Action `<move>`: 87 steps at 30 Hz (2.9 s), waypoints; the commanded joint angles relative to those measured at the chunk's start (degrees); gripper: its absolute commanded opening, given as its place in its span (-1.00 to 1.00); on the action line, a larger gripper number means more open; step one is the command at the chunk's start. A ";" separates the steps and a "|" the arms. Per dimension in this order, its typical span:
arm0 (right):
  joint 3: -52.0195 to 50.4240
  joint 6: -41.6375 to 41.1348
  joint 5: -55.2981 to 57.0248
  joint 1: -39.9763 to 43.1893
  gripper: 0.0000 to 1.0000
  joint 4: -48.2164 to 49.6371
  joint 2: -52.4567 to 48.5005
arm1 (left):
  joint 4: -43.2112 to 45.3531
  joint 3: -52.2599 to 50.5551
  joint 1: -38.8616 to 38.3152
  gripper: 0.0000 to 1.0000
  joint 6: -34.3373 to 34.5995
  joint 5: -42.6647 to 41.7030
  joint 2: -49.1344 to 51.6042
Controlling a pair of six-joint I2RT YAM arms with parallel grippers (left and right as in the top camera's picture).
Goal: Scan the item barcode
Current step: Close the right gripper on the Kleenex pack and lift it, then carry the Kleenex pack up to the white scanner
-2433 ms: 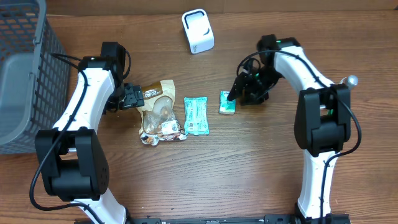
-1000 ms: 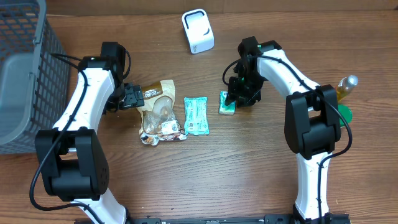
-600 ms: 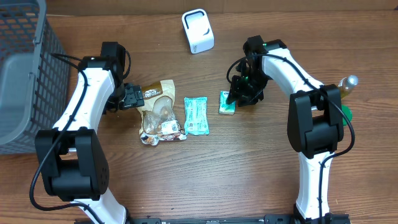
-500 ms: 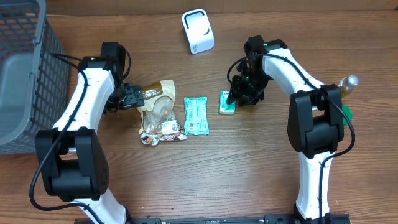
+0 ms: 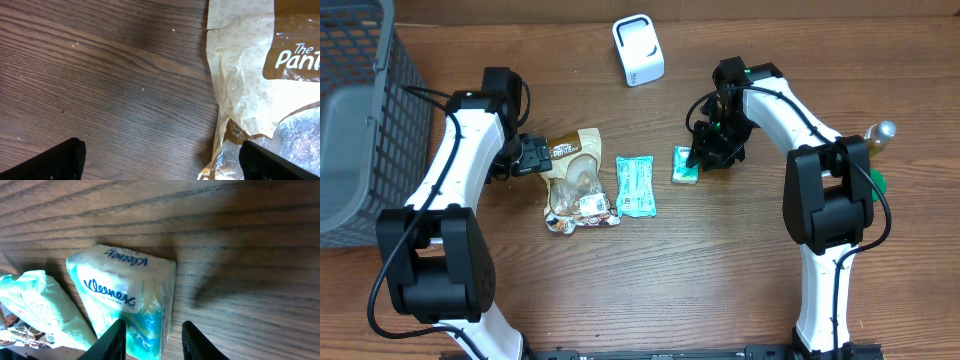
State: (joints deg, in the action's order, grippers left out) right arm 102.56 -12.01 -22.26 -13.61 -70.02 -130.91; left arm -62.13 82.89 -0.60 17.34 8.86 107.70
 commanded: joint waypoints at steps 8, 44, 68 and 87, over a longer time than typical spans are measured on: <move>-0.70 -0.22 1.81 -0.31 -0.46 1.84 -0.48 | 0.09 0.83 0.15 1.00 -1.07 0.55 0.39; -5.18 27.67 -52.46 10.25 -0.93 1.55 2.29 | 0.09 0.85 0.15 0.99 -1.07 0.55 0.39; 32.72 13.81 32.09 -8.72 -0.93 16.61 1.88 | 0.09 0.85 0.15 0.99 -1.07 0.55 0.39; 31.65 38.97 54.18 -17.29 -0.93 39.10 -8.48 | 0.09 0.85 0.15 0.99 -1.07 0.55 0.39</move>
State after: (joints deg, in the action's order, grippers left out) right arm 134.19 23.64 29.65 -31.11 -32.36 -137.05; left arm -62.13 82.89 -0.60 17.34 8.86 107.70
